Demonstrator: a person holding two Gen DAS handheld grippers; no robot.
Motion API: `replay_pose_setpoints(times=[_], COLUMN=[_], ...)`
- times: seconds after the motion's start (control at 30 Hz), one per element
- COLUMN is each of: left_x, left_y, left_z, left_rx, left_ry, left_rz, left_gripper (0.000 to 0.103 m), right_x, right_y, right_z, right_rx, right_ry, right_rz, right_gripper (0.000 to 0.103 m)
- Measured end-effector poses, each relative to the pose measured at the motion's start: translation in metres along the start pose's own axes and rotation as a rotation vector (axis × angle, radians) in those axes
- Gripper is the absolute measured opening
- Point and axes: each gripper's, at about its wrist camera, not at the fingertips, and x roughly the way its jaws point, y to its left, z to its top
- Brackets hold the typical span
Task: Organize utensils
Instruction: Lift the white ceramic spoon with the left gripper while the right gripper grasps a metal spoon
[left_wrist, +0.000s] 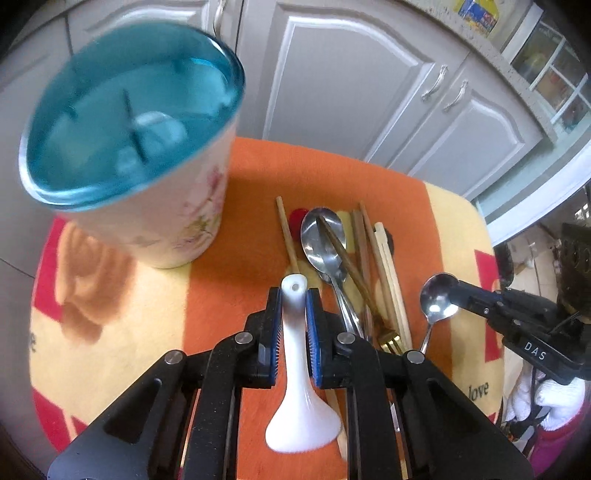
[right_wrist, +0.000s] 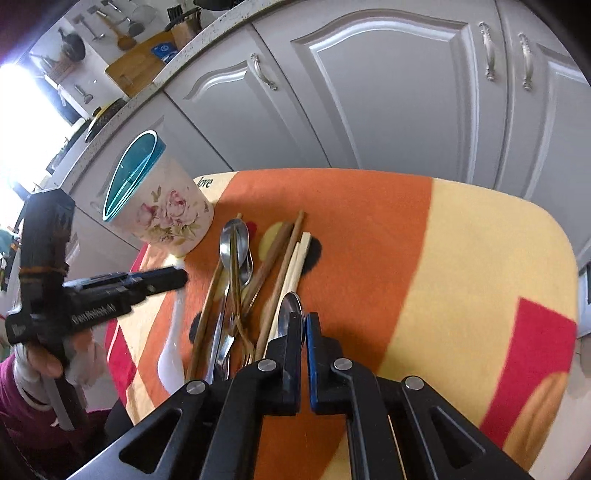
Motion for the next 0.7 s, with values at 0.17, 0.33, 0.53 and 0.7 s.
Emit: replay_pose_setpoints(times=[0.17, 0.33, 0.53, 0.7], left_x=[-0.031, -0.062, -0.095, -0.125], left_y=[-0.001, 0.007, 0.014, 0.023], left_z=[0.001, 0.003, 0.005, 0.014], left_rx=[0.007, -0.005, -0.016, -0.034], left_ry=[-0.05, -0.102, -0.15, -0.187], left_rz=[-0.016, -0.047, -0.076, -0.104], left_gripper=[0.012, 0.012, 0.011, 0.011], right_x=[-0.022, -0.043, -0.063, -0.079], right_y=[0.02, 0.042, 0.063, 0.084], right_z=[0.0, 0.01, 0.024, 0.045], right_rx=[-0.046, -0.097, -0.137, -0.174], right_ry=[-0.048, -0.096, -0.144, -0.198], right_rz=[-0.019, -0.032, -0.039, -0.039], right_gripper=[0.003, 0.003, 0.003, 0.003])
